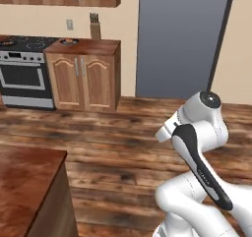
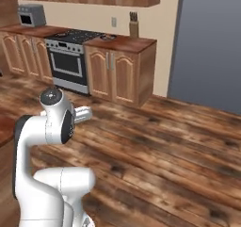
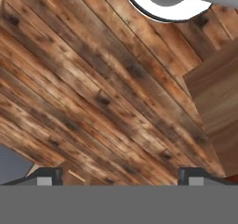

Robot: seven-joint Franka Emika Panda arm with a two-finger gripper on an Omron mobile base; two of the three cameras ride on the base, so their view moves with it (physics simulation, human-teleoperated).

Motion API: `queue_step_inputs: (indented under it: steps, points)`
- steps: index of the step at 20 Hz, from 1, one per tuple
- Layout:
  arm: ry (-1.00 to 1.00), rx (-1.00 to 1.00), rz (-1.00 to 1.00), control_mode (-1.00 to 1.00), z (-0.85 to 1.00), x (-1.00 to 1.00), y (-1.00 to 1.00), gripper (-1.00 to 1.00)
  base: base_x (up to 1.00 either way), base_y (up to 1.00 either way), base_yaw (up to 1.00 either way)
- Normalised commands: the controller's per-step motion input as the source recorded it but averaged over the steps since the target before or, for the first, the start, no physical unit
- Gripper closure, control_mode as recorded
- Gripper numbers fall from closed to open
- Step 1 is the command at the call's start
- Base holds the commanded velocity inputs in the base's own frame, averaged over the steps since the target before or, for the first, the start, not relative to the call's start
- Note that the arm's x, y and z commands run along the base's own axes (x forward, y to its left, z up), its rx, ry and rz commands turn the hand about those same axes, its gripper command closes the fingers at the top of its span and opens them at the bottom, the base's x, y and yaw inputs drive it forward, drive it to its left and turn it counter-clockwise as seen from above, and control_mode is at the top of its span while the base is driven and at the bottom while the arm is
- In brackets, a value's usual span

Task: Place the cold items (bell pepper and lemon) from the fridge in one tupperware on the dining counter. Place the warm items (kebab skewer and hot dog) in the stove area in another tupperware.

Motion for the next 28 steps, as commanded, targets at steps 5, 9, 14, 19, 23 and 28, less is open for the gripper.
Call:
queue_step_inputs:
  steps: [5, 9, 14, 19, 23, 28]
  points:
    - [0.00, 0.00, 0.00, 1.00, 0.00, 0.00, 0.00, -1.00, 1.00, -0.27, 0.13]
    - [0.00, 0.00, 0.00, 1.00, 0.00, 0.00, 0.00, -1.00, 1.00, -0.08, 0.16]
    - [0.00, 0.00, 0.00, 1.00, 0.00, 0.00, 0.00, -1.00, 1.00, 0.02, 0.25]
    - [0.00, 0.00, 0.00, 1.00, 0.00, 0.00, 0.00, -1.00, 1.00, 0.05, 0.30]
    - [0.00, 0.00, 0.00, 1.00, 0.00, 0.00, 0.00, -1.00, 1.00, 0.11, 0.32]
    - [0.00, 0.00, 0.00, 1.00, 0.00, 0.00, 0.00, -1.00, 1.00, 0.27, 0.31]
